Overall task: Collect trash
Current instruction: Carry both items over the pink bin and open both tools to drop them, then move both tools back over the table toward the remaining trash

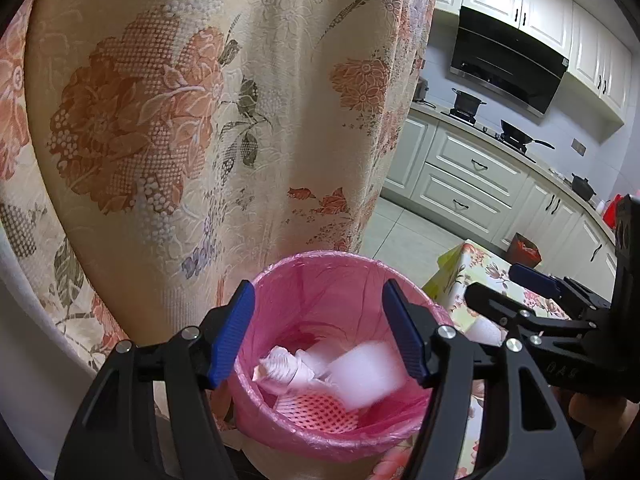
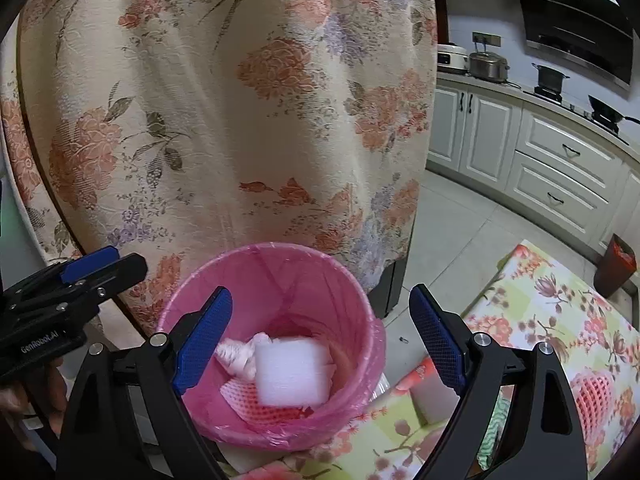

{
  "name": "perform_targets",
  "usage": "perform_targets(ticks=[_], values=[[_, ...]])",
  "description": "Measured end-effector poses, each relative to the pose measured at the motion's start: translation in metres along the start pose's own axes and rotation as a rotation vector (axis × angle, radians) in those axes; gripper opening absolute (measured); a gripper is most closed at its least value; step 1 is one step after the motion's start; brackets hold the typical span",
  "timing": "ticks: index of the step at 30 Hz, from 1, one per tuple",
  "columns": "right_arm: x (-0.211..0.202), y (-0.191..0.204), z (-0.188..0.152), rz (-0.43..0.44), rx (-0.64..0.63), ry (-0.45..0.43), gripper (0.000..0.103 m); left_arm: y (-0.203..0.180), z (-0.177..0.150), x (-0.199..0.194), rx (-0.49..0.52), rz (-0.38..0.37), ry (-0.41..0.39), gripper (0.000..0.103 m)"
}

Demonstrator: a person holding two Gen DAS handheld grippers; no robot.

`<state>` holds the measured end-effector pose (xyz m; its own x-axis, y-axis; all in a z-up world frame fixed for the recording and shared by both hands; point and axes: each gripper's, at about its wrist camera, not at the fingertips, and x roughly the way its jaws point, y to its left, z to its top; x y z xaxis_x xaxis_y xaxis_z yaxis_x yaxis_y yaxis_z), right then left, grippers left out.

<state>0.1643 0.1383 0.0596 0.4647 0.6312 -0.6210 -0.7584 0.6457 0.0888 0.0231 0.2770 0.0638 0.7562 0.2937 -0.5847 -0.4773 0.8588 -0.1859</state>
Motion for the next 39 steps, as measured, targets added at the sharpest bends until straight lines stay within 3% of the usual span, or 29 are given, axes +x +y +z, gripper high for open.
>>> perform_targets(ticks=[12, 39], values=[[-0.042, -0.035, -0.024, -0.086, 0.047, -0.029, 0.084, -0.023, -0.009, -0.001, 0.016, -0.029, 0.021, 0.063], [-0.16, -0.184, -0.14, -0.339, 0.277, -0.032, 0.084, -0.176, -0.055, 0.001, 0.224, -0.191, 0.09, 0.064]])
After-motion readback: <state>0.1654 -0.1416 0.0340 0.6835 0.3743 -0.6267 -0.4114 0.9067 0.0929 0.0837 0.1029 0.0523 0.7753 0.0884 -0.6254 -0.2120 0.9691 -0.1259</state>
